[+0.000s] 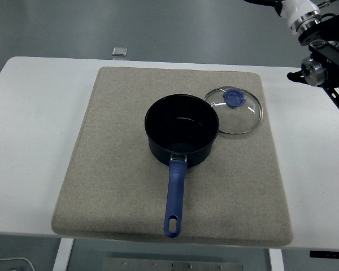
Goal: Lift the pot lid and place it to the right of the pot.
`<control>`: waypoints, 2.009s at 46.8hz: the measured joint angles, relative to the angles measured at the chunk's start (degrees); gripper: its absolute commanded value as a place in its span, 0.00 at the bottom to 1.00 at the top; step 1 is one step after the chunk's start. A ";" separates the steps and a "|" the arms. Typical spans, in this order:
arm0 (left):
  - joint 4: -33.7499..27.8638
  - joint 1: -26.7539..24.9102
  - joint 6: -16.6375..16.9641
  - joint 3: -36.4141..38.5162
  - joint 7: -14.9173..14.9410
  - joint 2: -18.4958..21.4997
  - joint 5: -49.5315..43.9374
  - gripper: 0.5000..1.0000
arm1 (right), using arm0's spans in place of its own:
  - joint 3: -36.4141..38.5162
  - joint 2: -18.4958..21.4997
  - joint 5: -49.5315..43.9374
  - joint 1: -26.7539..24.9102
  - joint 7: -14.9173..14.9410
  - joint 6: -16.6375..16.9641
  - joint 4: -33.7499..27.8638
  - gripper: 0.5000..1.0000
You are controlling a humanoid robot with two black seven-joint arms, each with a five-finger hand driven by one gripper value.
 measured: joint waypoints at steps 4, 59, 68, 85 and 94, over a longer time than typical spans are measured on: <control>-0.01 0.02 0.00 0.00 0.00 0.00 0.00 1.00 | 0.24 0.27 0.03 -0.96 -0.70 0.21 -0.19 0.81; -0.01 0.02 0.00 0.00 0.00 0.00 0.02 1.00 | -0.04 1.73 0.13 -5.54 -1.66 0.01 -0.15 0.81; 0.01 0.00 0.00 0.00 0.00 0.00 0.02 1.00 | 0.35 2.08 0.30 -6.33 -1.70 -0.96 -0.48 0.81; 0.00 0.02 0.00 0.00 0.00 0.00 -0.05 1.00 | -0.07 2.70 11.51 -7.52 -7.86 -2.86 -1.95 0.81; 0.00 0.01 0.00 0.00 0.00 0.00 0.01 1.00 | -0.15 2.70 11.50 -8.24 -7.85 -3.31 -1.88 0.81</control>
